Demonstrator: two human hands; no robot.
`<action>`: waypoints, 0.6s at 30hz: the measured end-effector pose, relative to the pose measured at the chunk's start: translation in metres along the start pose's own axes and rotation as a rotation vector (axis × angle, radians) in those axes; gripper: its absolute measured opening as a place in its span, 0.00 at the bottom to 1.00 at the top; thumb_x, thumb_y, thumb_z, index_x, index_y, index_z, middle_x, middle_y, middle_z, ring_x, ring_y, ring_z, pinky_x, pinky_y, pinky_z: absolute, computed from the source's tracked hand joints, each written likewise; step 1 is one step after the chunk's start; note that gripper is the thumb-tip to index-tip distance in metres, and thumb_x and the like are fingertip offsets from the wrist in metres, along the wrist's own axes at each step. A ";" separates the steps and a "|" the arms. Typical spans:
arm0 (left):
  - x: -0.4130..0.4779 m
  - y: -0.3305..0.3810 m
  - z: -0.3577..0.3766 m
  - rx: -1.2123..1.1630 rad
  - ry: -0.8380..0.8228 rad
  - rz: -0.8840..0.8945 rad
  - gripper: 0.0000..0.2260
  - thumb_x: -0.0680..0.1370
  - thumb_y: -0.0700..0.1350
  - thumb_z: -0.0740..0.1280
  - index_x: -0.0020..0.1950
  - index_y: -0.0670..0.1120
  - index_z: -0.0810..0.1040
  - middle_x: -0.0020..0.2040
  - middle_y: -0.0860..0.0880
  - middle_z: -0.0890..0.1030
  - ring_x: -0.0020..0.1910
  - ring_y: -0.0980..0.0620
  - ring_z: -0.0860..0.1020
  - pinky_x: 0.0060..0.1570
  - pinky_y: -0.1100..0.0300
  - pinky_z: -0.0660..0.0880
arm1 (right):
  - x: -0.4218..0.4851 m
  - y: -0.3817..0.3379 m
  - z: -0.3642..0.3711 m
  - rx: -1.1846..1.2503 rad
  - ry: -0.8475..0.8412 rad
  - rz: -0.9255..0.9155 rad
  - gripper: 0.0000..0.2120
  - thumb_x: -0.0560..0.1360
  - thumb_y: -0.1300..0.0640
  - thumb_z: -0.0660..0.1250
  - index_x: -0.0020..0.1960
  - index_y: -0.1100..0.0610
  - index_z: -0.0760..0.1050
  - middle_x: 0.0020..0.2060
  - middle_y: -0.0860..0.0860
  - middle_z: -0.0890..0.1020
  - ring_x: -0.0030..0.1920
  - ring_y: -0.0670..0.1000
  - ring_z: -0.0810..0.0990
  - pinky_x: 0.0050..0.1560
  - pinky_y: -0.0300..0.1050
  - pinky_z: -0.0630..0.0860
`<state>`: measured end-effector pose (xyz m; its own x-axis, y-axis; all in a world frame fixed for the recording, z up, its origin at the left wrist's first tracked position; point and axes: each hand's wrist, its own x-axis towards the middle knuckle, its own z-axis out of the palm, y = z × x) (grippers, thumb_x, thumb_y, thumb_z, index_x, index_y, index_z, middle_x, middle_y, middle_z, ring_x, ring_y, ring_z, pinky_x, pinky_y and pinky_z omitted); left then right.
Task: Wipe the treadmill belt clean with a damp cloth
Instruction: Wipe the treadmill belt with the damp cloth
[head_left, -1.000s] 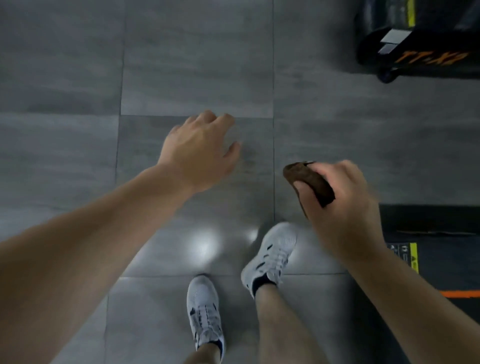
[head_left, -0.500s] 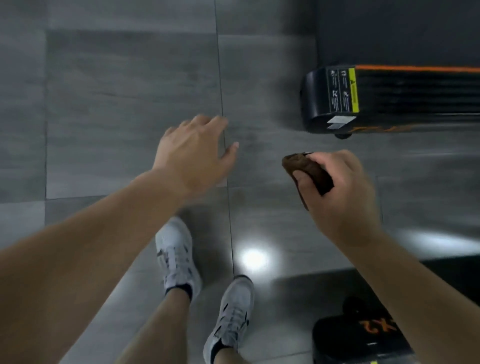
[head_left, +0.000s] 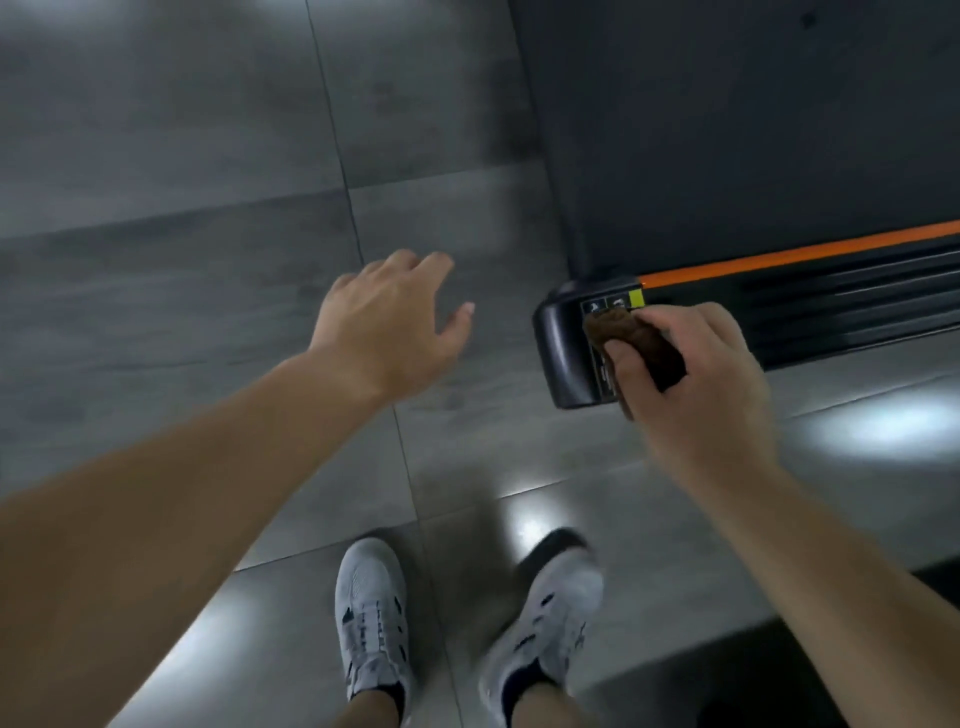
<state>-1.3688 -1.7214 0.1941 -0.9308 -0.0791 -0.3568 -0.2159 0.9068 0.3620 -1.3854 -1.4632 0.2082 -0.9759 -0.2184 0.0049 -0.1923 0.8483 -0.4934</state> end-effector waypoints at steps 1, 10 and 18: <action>0.016 0.007 -0.001 0.000 0.003 0.002 0.23 0.82 0.60 0.57 0.73 0.49 0.68 0.65 0.45 0.76 0.62 0.42 0.75 0.61 0.47 0.69 | 0.014 0.007 -0.001 -0.002 -0.007 -0.002 0.16 0.76 0.48 0.67 0.60 0.53 0.78 0.54 0.48 0.77 0.48 0.44 0.74 0.46 0.43 0.72; 0.144 0.064 0.001 -0.061 0.048 -0.118 0.24 0.82 0.60 0.58 0.75 0.50 0.68 0.67 0.47 0.76 0.64 0.44 0.75 0.61 0.47 0.71 | 0.146 0.075 0.021 0.048 -0.112 -0.092 0.13 0.77 0.46 0.67 0.60 0.49 0.76 0.51 0.46 0.75 0.47 0.46 0.75 0.45 0.49 0.78; 0.252 0.068 0.017 -0.163 0.044 -0.219 0.23 0.82 0.60 0.59 0.73 0.50 0.67 0.66 0.45 0.75 0.63 0.41 0.76 0.60 0.44 0.75 | 0.285 0.094 0.054 0.081 -0.136 -0.272 0.15 0.78 0.49 0.67 0.63 0.52 0.77 0.52 0.48 0.76 0.51 0.49 0.77 0.49 0.50 0.79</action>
<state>-1.6127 -1.6728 0.1143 -0.8680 -0.2867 -0.4054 -0.4543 0.7880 0.4155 -1.6755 -1.4722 0.1161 -0.8658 -0.4994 0.0330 -0.4305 0.7095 -0.5579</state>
